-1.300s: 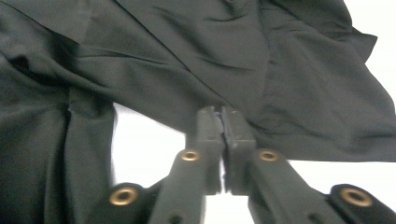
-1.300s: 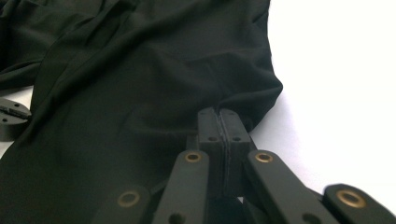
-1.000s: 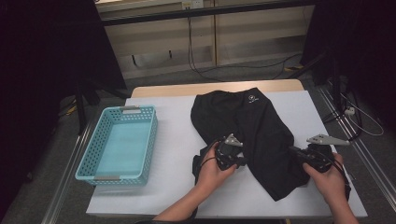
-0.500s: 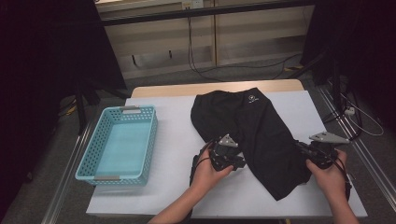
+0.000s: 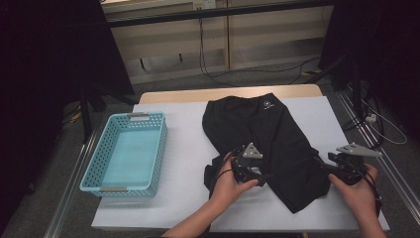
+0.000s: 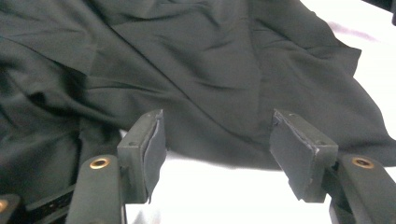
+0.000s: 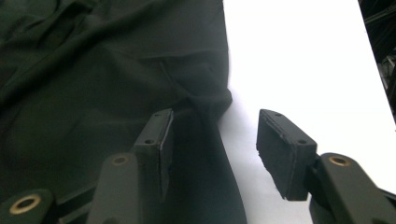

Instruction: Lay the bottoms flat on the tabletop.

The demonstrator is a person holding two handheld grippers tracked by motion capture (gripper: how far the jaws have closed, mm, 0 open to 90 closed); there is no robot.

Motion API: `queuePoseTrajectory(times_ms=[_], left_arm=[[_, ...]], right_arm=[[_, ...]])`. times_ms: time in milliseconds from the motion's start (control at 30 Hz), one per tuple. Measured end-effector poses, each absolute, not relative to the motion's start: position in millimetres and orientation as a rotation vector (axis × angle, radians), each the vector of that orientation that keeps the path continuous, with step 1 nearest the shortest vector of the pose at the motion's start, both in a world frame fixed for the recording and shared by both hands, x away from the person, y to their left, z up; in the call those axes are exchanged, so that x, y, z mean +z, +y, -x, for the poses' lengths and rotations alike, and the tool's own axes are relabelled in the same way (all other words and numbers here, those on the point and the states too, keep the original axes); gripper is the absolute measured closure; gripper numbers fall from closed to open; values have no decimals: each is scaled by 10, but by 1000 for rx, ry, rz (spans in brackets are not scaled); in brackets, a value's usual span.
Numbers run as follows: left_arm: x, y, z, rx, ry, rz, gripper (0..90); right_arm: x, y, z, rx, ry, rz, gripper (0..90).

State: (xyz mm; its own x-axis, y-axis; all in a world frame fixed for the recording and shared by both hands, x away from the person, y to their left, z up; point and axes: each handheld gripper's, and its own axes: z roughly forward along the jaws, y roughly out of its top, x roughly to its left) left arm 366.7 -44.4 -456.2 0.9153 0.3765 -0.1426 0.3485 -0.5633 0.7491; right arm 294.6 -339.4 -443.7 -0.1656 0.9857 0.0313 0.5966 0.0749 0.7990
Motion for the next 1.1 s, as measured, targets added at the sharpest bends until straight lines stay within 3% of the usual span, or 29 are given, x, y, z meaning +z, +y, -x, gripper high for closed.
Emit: queuePoseTrajectory(times_ms=[133, 167, 200, 233, 267, 333, 400, 467, 567, 667, 833, 933, 1100], left_arm=[[-4638, -542, -3633, 49, 475, -2212, 419], [-4646, -561, -3624, 37, 465, -2208, 466], [-4648, -587, -3611, 10, 465, -2197, 575], [-4642, -611, -3594, -17, 453, -2210, 575], [-4650, -641, -3572, -47, 446, -2212, 670], [-4635, -676, -3544, 7, 438, -2241, 767], [-4614, -679, -3580, -49, 504, -2250, 878], [-4610, -670, -3617, -75, 509, -2256, 894], [-4566, -624, -3653, -91, 542, -2269, 900], [-4522, -477, -3743, -98, 585, -2264, 900], [-4499, -232, -3870, -93, 625, -2236, 900], [-4456, -145, -3926, -73, 647, -2221, 899], [-4461, -96, -3930, -54, 645, -2222, 897]], right_arm=[[-4442, -3408, -2872, 933, 1836, -1568, 462], [-4455, -3397, -2856, 923, 1846, -1564, 467], [-4493, -3374, -2835, 914, 1879, -1561, 482], [-4493, -3374, -2835, 914, 1879, -1561, 482], [-4513, -3367, -2829, 908, 1892, -1562, 489], [-4549, -3352, -2824, 889, 1911, -1563, 527], [-4570, -3343, -2823, 884, 1920, -1563, 539], [-4578, -3342, -2826, 882, 1920, -1567, 543], [-4557, -3346, -2829, 906, 1924, -1556, 679], [-4536, -3342, -2836, 916, 1924, -1557, 735], [-4542, -3280, -2896, 935, 1934, -1546, 725], [-4525, -3219, -2949, 958, 1917, -1553, 647], [-4620, -3057, -3023, 950, 2031, -1530, 640]])
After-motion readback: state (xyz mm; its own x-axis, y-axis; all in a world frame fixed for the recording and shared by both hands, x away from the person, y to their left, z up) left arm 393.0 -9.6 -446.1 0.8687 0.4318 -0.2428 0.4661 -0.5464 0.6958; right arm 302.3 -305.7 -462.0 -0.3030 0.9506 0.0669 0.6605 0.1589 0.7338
